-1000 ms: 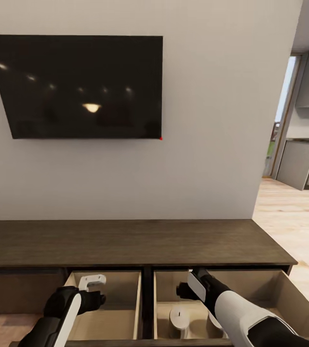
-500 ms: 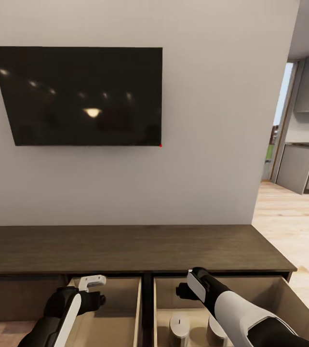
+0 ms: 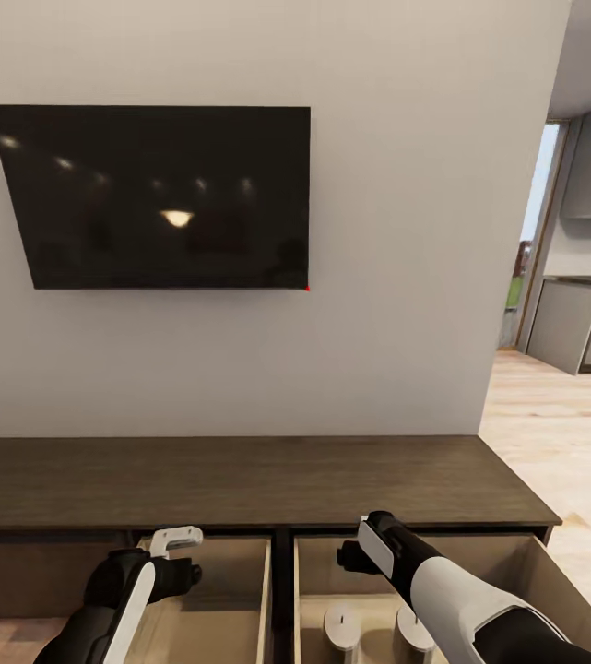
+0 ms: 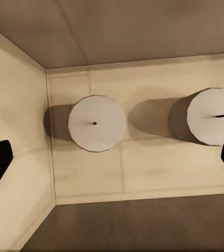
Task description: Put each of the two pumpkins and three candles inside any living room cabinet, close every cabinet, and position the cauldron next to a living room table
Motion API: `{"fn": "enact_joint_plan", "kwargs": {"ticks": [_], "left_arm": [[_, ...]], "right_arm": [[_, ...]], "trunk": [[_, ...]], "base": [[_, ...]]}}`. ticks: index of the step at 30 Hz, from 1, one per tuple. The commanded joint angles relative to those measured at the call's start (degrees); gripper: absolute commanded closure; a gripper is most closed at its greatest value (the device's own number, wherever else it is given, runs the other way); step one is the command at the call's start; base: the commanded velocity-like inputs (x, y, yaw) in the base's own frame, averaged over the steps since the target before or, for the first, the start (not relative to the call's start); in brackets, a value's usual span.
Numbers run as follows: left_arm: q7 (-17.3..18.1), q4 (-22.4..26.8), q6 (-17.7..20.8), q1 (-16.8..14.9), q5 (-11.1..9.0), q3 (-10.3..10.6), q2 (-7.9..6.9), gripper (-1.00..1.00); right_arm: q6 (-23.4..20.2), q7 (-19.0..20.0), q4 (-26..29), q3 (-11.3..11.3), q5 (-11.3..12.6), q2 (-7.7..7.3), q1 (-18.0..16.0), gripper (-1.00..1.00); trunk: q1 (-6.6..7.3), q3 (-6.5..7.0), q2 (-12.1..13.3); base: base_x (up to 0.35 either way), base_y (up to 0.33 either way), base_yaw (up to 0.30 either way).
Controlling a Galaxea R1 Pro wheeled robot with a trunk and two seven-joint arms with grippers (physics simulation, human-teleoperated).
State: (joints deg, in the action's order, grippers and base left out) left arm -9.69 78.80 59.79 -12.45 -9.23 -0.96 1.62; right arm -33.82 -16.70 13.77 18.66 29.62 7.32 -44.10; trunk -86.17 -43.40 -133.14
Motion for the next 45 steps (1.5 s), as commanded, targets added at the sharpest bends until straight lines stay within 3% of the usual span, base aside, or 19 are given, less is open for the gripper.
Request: {"fn": "enact_joint_plan", "kwargs": {"ticks": [1, 17, 30, 45], "left_arm": [[-0.5, 0.0, 0.2, 0.0, -0.6, -0.1, 0.04, -1.0], [-0.5, 0.2, 0.2, 0.0, -0.7, 0.0, 0.05, -1.0], [-0.6, 0.5, 0.2, 0.0, -0.8, -0.1, -0.01, -1.0], [-0.6, 0.8, 0.2, 0.0, -1.2, -0.2, -0.04, -1.0]], "right_arm": [[-0.2, -0.4, 0.1, 0.4, 0.6, -0.03, 0.0, -1.0], [-0.1, -0.4, 0.1, 0.4, 0.6, 0.05, 0.0, -1.0], [2.6, -0.4, 0.1, 0.4, 0.6, 0.06, 0.1, -1.0], [2.8, -0.4, 0.0, 0.5, 0.6, 0.06, 0.2, -1.0]], "trunk": [[0.24, 0.12, 0.4], [3.76, 2.99, 6.8], [6.61, 5.32, 12.0], [9.91, 8.02, 18.0]], "base": [[-0.09, 0.0, 0.0], [-0.17, 0.0, 0.0], [-0.075, 0.0, 0.0], [-0.031, 0.014, 0.0]]}}
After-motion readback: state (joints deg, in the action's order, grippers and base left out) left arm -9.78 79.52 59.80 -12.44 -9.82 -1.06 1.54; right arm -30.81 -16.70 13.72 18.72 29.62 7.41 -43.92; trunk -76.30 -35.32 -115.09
